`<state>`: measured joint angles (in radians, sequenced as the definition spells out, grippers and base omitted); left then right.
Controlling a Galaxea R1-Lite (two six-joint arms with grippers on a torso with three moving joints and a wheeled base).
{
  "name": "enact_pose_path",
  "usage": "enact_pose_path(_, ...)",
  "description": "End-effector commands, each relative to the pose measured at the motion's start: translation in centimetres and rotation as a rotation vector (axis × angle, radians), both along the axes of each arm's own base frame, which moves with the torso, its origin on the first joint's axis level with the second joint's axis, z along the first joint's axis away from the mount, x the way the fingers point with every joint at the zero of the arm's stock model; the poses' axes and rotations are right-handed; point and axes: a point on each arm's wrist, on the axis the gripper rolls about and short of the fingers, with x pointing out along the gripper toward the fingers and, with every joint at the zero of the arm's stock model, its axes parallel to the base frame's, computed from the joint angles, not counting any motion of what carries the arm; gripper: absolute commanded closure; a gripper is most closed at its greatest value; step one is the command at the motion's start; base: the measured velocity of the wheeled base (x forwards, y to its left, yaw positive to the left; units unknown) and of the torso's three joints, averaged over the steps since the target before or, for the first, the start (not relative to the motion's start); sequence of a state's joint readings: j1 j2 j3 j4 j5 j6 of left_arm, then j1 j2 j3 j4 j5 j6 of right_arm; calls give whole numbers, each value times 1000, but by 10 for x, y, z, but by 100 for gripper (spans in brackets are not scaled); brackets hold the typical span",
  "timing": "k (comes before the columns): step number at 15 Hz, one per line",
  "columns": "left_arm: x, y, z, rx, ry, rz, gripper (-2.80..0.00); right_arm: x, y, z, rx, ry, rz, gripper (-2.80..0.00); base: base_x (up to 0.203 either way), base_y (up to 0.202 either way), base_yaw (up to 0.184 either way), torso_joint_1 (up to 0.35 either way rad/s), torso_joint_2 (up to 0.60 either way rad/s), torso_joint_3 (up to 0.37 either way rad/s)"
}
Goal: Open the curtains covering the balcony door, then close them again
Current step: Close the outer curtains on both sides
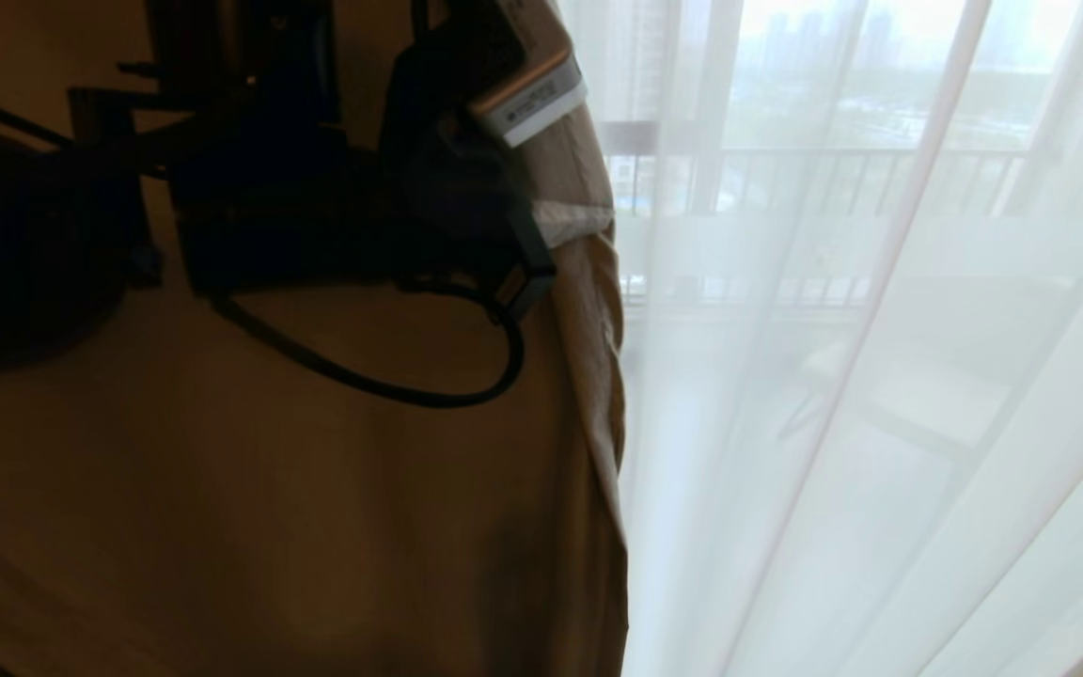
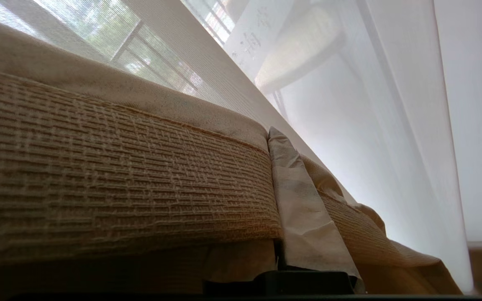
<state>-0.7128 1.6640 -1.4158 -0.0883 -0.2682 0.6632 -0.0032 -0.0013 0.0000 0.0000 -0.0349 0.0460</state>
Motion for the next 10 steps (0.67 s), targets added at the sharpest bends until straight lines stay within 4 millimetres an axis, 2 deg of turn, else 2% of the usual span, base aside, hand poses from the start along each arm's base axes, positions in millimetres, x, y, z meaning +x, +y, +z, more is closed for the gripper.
enact_pose_path(1,0,3,3,-11,-13,10,0,0,0,0,0,1,0,0,0,0,0,0,0,0)
enact_pose_path(5,1,32,20,-54,-41,113,0,0,0,0,0,1,0,0,0,0,0,0,0,0)
enact_pose_path(10,1,105,50,-156,-88,339,0,0,0,0,0,1,0,0,0,0,0,0,0,0)
